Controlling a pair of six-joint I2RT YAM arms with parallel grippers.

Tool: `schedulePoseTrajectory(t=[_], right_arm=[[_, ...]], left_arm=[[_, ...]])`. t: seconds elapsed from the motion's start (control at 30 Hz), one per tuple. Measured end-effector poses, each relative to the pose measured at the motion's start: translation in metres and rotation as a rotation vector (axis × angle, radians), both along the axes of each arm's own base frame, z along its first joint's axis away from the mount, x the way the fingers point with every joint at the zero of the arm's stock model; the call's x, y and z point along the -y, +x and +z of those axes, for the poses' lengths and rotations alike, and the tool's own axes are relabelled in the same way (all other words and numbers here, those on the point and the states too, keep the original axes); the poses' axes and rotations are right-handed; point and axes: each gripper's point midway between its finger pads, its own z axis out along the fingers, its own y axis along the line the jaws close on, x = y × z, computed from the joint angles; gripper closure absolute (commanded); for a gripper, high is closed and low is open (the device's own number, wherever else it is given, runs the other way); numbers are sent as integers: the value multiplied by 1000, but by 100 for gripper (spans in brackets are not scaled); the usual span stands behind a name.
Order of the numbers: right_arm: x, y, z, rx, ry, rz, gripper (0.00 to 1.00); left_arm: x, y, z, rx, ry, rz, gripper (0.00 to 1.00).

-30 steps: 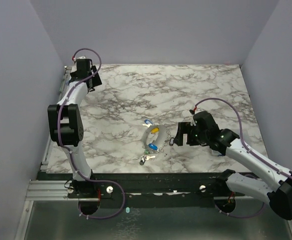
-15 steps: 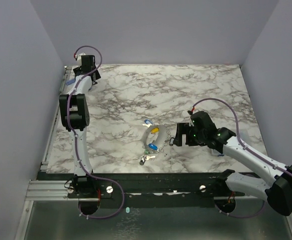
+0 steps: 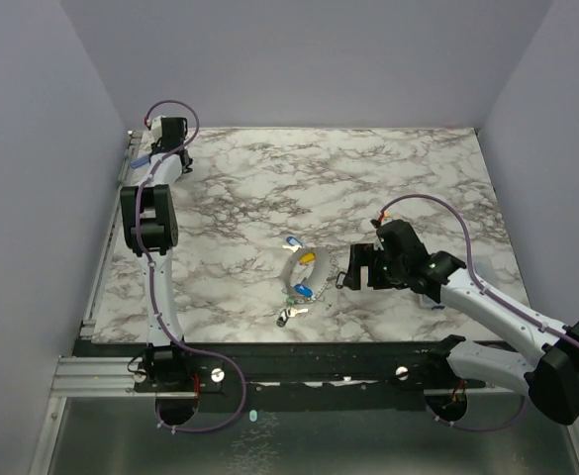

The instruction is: Put the keys on the keyring

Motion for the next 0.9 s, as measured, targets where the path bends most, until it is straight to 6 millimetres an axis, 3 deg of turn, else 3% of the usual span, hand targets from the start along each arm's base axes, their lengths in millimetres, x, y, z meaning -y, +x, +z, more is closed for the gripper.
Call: schedulePoseTrajectory(t=[0.3, 0.43, 0.63, 0.83, 0.9], right_arm=[[0, 0, 7, 23, 17, 0, 10], [0, 0, 11, 34, 25, -1, 10], [0, 0, 17, 52, 38, -1, 10], [0, 0, 20, 62, 49, -5, 10], [0, 0, 21, 61, 50, -7, 10]], left_arm=[[2, -3, -3, 17, -11, -1, 69], [5, -18, -5, 14, -29, 9, 69], [20, -69, -6, -32, -78, 28, 67], [63, -128, -9, -86, -122, -17, 67], [86, -152, -10, -107, -129, -54, 67]])
